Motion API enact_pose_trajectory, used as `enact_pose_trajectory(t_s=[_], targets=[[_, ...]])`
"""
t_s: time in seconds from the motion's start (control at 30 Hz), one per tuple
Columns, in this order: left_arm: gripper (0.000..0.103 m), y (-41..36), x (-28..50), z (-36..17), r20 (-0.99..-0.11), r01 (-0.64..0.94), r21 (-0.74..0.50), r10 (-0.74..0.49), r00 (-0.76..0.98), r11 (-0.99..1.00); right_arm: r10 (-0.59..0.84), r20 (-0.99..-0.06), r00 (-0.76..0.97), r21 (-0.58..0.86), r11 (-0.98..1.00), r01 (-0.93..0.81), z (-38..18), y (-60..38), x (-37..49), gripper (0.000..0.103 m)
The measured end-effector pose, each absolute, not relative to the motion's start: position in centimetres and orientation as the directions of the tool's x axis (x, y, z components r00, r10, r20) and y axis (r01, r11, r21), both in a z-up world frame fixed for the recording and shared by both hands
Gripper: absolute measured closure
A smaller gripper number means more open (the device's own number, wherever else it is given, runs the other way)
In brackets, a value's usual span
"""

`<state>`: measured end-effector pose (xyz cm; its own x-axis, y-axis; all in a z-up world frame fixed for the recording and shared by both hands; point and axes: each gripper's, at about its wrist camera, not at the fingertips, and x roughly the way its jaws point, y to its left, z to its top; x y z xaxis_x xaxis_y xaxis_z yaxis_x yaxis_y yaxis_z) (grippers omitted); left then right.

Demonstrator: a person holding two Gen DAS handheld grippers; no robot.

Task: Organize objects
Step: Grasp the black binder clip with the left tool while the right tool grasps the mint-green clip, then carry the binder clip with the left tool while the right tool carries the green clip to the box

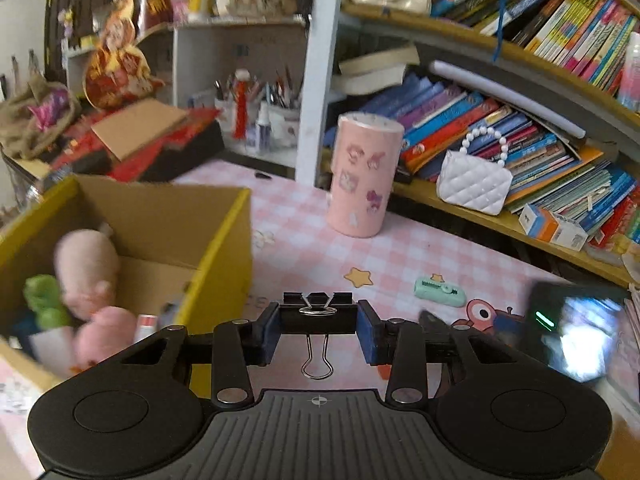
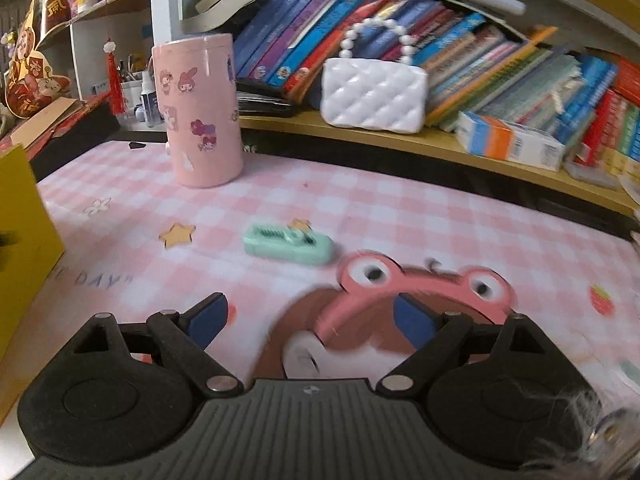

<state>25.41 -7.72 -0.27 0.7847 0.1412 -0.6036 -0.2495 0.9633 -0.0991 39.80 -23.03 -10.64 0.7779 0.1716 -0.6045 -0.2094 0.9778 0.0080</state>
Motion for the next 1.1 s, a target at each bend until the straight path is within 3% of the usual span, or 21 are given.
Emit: enact_pose_trajectory(t_s=[0.27,0.37,0.7,1.1], targets=[[0.065,-6.9,21.8,2.5,-0.564,-0.253,-0.078,0.167,0.809,0.964,0.130,-0.633,0.763,0.066,0.991,-0.113,-11.9,-20.8,45.1,0.015],[0.065,-6.5,20.8,2.9,-0.557,-0.264,-0.072,0.181,0.811,0.962,0.091,-0.624,0.776,0.035,0.995,-0.089,-12.1,-20.5,45.5,0.035],[0.065,-6.2,18.2,2.7,-0.564,-0.235,-0.097,0.141,0.814,0.967,0.157,-0.570,0.806,0.057,0.987,-0.152,-9.3,-21.8,39.6,0.036],[0.065,-5.9,14.1,2.2,-0.555,-0.131,-0.070,0.071,0.829,0.989,0.250,-0.577,0.778,0.130,0.968,-0.214,-4.9,-24.1,26.4,0.035]])
